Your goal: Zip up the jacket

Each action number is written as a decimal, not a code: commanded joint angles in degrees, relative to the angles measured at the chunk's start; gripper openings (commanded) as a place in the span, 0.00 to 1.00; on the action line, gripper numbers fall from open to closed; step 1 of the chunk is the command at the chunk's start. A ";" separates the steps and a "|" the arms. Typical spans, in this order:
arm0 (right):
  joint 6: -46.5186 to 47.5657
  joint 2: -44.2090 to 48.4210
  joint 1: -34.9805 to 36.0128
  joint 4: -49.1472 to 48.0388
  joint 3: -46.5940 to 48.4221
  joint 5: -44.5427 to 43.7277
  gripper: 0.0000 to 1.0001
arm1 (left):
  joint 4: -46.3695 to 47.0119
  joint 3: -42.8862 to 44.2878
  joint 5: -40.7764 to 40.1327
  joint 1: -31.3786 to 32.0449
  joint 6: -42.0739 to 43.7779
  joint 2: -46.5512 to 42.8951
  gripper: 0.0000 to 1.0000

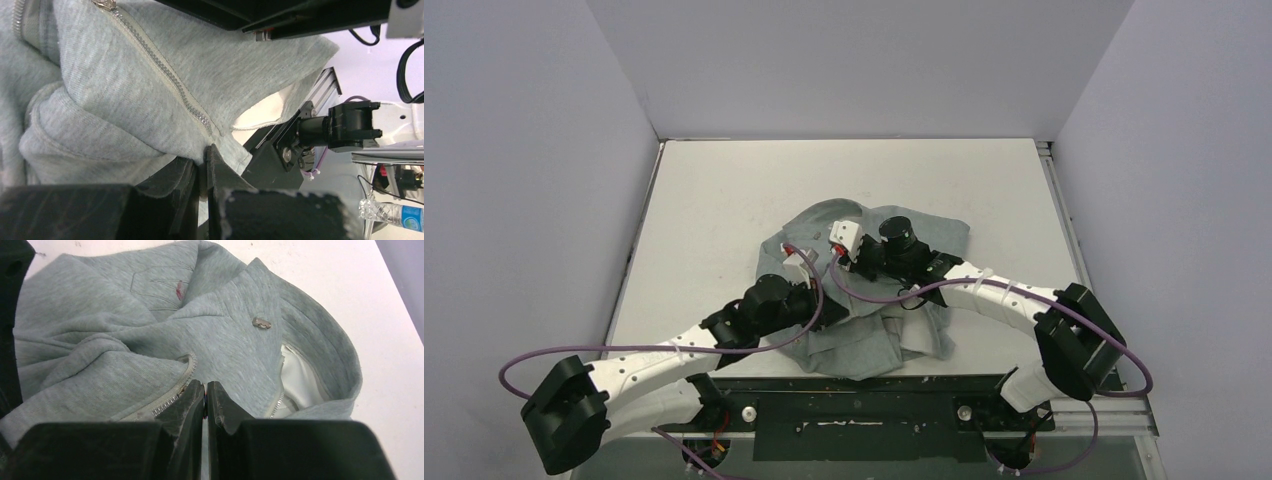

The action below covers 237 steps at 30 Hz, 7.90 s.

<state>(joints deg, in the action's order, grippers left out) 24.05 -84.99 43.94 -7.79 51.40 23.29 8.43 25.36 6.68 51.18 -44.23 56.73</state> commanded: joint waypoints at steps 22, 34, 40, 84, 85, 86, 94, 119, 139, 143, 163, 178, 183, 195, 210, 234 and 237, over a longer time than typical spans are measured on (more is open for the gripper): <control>-22.18 -5.79 -18.79 16.85 22.41 -5.57 0.72 | -24.42 5.84 9.81 -0.30 1.75 -0.99 0.00; -9.03 -23.40 -16.19 28.58 38.25 4.28 0.81 | -27.75 5.67 8.28 -2.12 0.94 -3.65 0.00; -4.72 -29.34 -13.76 26.49 44.18 -2.00 0.81 | -28.93 5.84 8.16 -2.42 0.60 -4.86 0.00; -42.52 -26.21 -33.67 -4.53 36.96 -19.95 0.00 | -41.66 35.31 18.22 -31.46 33.50 19.38 0.00; -43.11 -23.95 -34.30 -5.08 34.34 -21.65 0.00 | -44.13 38.99 16.97 -31.62 36.55 22.39 0.00; -43.50 -21.80 -34.90 -5.62 31.76 -22.90 0.00 | -46.95 42.43 15.83 -31.64 39.28 25.10 0.00; -47.52 -5.79 -39.40 -7.19 12.40 -35.66 0.00 | -60.97 57.96 -3.85 -30.35 51.98 40.97 0.00; -47.19 25.17 -42.01 -0.59 -5.09 -32.51 0.62 | -59.63 58.54 -9.02 -24.40 53.87 40.81 0.13; -47.69 27.09 -41.62 0.34 -7.81 -20.85 0.60 | 13.91 -7.11 6.61 -33.96 -6.22 -8.44 0.97; -47.89 27.56 -41.57 0.30 -8.07 -19.02 0.59 | 33.53 -19.88 1.51 -33.99 -9.79 -13.72 0.95; -48.67 28.29 -41.33 -0.48 -7.98 -15.91 0.59 | 73.14 -15.25 10.52 -37.68 -4.69 30.95 0.69; -49.10 28.85 -41.04 0.18 -7.24 -15.03 0.59 | 83.28 -12.69 10.00 -37.77 -7.06 47.44 0.71; -48.71 29.05 -41.04 0.88 -6.92 -14.94 0.59 | 84.70 -12.50 9.16 -37.80 -6.65 49.94 0.76; -48.75 29.23 -41.04 1.13 -6.93 -13.89 0.59 | 69.93 -11.05 4.87 -36.82 3.78 43.89 0.77; -48.03 29.34 -41.04 2.13 -6.39 -13.31 0.59 | 87.72 -9.23 8.42 -34.04 -1.28 58.79 0.54; -49.65 27.98 -41.04 7.59 -7.86 -5.73 0.54 | 53.25 -14.61 15.79 -36.32 -5.39 23.53 0.00; -51.53 24.58 -40.95 7.62 -7.63 -3.87 0.57 | 29.70 -10.59 13.20 -36.45 -0.49 12.57 0.00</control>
<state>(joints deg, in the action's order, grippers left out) -24.95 -57.08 2.68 -0.23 43.07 15.14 65.76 10.98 21.10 15.22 -49.41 79.70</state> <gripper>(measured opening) 0.551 0.045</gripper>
